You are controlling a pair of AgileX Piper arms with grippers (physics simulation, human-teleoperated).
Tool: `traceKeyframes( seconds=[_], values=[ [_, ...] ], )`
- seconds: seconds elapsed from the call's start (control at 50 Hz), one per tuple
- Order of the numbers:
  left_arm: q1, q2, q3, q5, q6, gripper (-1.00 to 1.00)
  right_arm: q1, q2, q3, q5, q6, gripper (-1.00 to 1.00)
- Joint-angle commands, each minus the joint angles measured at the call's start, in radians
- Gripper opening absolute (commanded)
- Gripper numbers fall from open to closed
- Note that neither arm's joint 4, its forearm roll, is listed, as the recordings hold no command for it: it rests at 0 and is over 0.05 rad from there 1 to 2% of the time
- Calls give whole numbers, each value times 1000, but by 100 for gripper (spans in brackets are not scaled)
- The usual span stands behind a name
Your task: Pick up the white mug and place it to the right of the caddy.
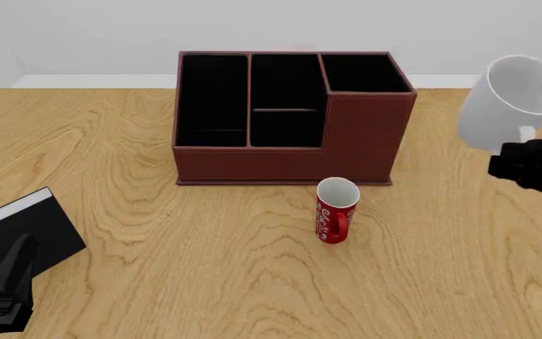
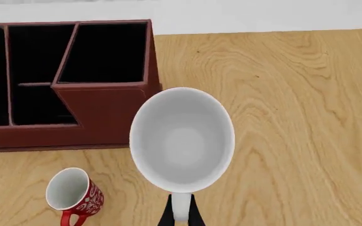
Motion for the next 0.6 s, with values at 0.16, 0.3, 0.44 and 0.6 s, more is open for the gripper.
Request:
traceKeyframes(
  seconds=[0.16,0.3,0.44,0.6],
  values=[
    [0,0,0,0,0,100,-52,113,-173,35,4,-100],
    [0,0,0,0,0,100,-69,174,-221,40,5,-100],
    [0,0,0,0,0,100,-73,241,-256,36,-11,-100],
    [0,0,0,0,0,100,-88,282,-311,62,-34,-100]
  ],
)
